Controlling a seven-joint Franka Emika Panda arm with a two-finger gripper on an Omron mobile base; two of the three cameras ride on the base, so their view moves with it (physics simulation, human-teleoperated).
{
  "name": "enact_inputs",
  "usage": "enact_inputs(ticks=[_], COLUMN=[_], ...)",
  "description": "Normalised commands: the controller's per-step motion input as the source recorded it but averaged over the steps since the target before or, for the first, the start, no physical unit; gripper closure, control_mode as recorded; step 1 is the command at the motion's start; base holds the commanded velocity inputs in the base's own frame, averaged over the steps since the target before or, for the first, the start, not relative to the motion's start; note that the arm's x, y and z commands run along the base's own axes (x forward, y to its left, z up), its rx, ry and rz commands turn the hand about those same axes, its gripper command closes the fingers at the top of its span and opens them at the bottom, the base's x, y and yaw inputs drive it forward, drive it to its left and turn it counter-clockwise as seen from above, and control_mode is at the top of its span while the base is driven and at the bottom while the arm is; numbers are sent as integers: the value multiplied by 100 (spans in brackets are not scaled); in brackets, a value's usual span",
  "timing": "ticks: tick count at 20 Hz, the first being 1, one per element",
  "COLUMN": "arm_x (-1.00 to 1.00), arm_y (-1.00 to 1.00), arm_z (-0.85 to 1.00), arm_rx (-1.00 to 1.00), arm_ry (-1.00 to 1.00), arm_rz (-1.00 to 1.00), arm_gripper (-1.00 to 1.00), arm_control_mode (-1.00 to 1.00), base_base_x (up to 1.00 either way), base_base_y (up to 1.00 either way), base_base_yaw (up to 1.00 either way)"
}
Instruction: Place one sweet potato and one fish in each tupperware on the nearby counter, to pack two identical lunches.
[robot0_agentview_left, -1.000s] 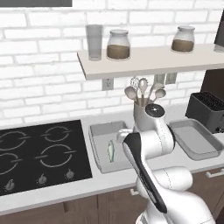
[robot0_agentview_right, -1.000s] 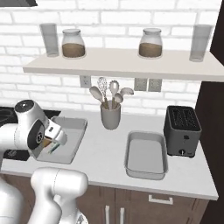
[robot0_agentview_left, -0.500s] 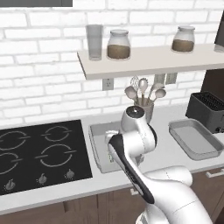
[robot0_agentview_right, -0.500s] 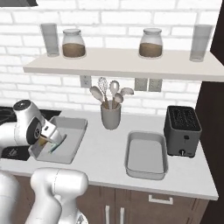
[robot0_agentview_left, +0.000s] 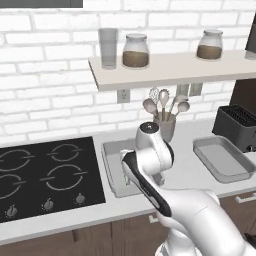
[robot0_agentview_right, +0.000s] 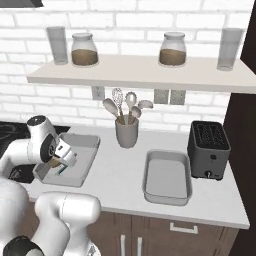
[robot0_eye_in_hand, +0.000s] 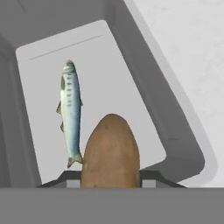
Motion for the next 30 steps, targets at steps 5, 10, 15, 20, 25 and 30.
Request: enact_inputs(ticks=[5,10,15,20,25,30], arm_x=[54,55,28,35,35,11], arm_y=[0,0,8,18,7,-7], arm_z=[-27,-27,-34,-13,-20,-25], arm_rx=[0,0,-2,-4,-4,-1], arm_ry=[0,2,5,2,0,0], arm_rz=[-2,-2,-3,-7,-8,-3], arm_gripper=[100,100,100,100,-100,-100], arm_control_mode=[-100,-100,-100,-100,-100,-100], base_base_x=[0,0,0,0,0,0], base_base_y=[0,0,0,0,0,0], base_base_yaw=[0,0,0,0,0,0])
